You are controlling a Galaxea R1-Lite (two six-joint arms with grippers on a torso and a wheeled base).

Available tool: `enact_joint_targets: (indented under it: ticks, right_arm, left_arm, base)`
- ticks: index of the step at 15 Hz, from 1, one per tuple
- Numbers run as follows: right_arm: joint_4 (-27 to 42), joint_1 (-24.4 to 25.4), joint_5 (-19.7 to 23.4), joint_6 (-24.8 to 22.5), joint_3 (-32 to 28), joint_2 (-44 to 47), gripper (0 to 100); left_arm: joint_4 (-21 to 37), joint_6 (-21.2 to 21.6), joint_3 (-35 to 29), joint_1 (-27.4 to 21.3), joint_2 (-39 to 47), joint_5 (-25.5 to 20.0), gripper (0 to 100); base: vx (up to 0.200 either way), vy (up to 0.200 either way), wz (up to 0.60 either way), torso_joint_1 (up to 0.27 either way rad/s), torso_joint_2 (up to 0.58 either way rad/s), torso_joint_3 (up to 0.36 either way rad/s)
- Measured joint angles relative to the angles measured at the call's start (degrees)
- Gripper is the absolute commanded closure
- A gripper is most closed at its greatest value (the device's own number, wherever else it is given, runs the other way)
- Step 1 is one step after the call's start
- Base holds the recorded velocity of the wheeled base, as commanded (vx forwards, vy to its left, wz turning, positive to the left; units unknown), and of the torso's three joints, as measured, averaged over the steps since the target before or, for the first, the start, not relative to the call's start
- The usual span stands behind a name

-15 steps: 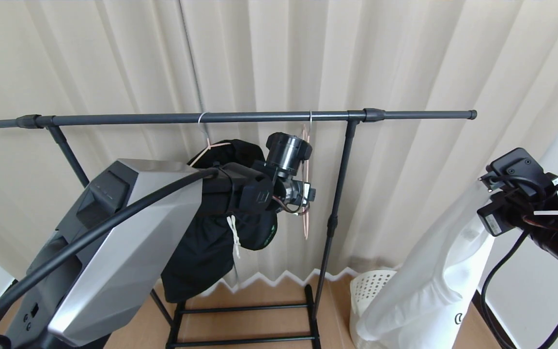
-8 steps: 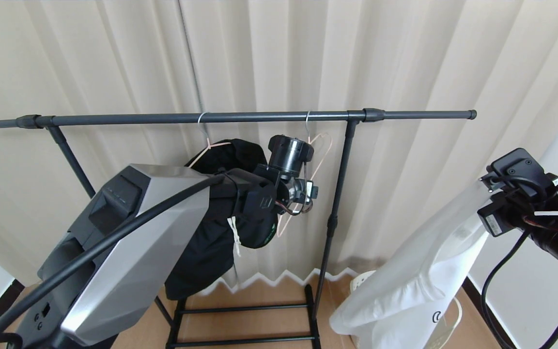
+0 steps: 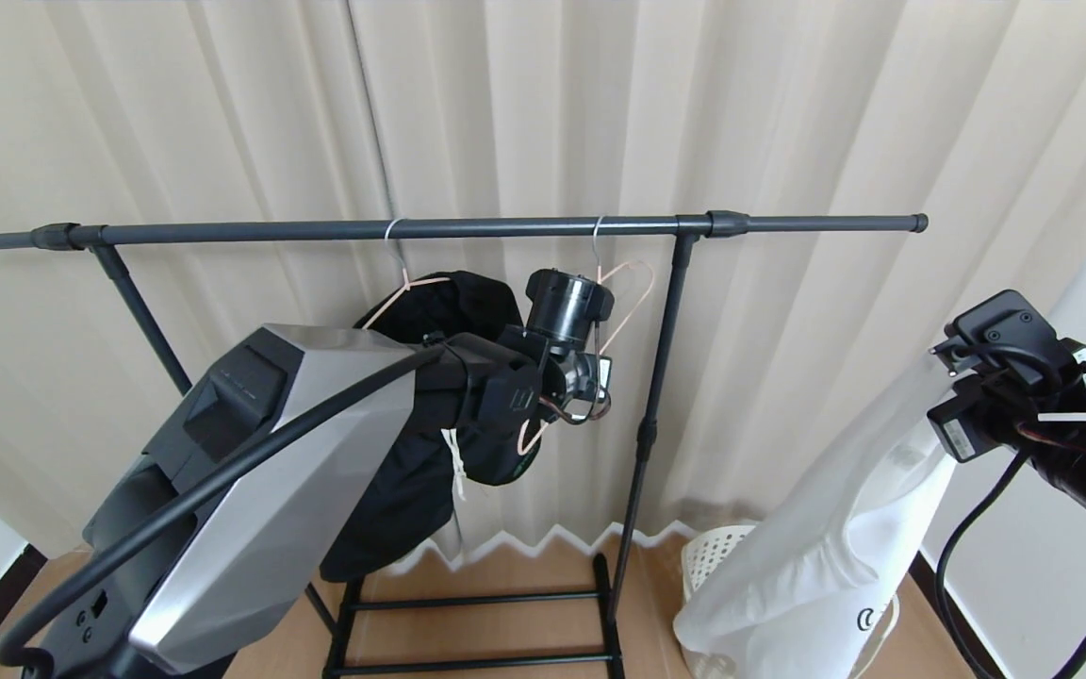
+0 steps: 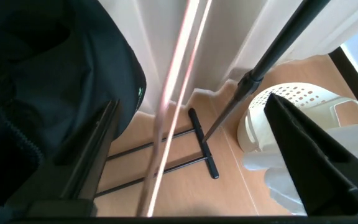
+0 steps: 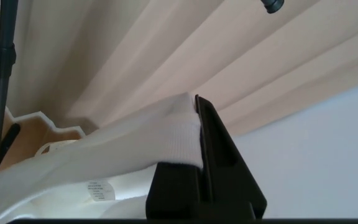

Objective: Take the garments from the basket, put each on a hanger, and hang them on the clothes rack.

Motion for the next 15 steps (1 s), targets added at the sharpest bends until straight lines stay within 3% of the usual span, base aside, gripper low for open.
enact_joint_targets:
  ticks: [15]
  right_arm:
    - [-0.18,0.0,0.0,0.04,-0.22,-0.39,100]
  left_arm:
    - [-0.57,-0.71,0.71,-0.04,-4.61,3.07,100]
  base:
    - [0.0,0.0,0.0,0.0,0.0,0.0]
